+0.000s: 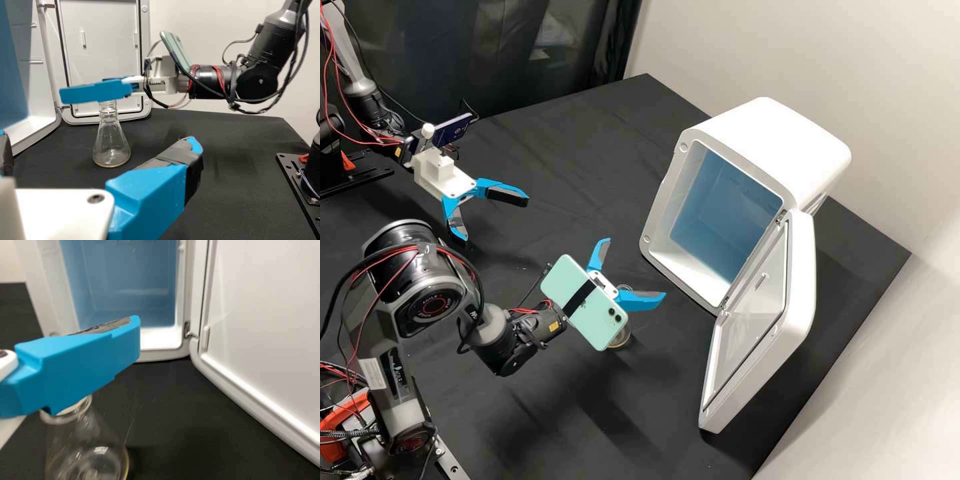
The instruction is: Place the flask in the incubator
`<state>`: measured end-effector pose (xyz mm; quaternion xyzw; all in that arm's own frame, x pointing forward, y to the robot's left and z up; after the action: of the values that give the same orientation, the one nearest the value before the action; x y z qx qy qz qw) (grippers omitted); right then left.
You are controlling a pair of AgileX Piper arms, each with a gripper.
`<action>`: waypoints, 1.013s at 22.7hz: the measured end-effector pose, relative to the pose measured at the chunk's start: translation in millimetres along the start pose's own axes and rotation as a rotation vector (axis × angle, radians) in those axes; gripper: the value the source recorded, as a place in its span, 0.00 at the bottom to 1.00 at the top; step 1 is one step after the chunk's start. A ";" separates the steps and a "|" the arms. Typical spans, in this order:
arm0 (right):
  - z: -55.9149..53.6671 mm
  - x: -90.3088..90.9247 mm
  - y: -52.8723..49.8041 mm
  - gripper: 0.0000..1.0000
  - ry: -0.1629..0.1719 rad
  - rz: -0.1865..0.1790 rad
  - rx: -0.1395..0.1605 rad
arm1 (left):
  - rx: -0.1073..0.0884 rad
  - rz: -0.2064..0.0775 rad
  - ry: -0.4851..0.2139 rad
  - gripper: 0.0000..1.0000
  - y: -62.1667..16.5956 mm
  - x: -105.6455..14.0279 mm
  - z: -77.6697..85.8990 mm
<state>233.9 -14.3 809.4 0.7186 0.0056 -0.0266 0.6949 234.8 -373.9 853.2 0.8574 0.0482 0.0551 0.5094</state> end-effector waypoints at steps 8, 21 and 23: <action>10.9 -8.0 -22.7 1.00 -0.053 -0.105 -0.013 | 0.000 0.000 0.000 1.00 0.0 0.0 0.0; 38.6 12.6 -34.8 1.00 -0.149 -0.140 -0.004 | 0.000 0.000 0.000 1.00 0.0 0.0 0.0; 41.0 13.7 -33.3 1.00 -0.156 -0.133 -0.003 | 0.000 0.000 0.000 1.00 0.0 0.0 0.0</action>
<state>244.8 -54.5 774.2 0.7114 -0.0009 -0.1286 0.6909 234.8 -373.9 853.2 0.8574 0.0482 0.0551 0.5094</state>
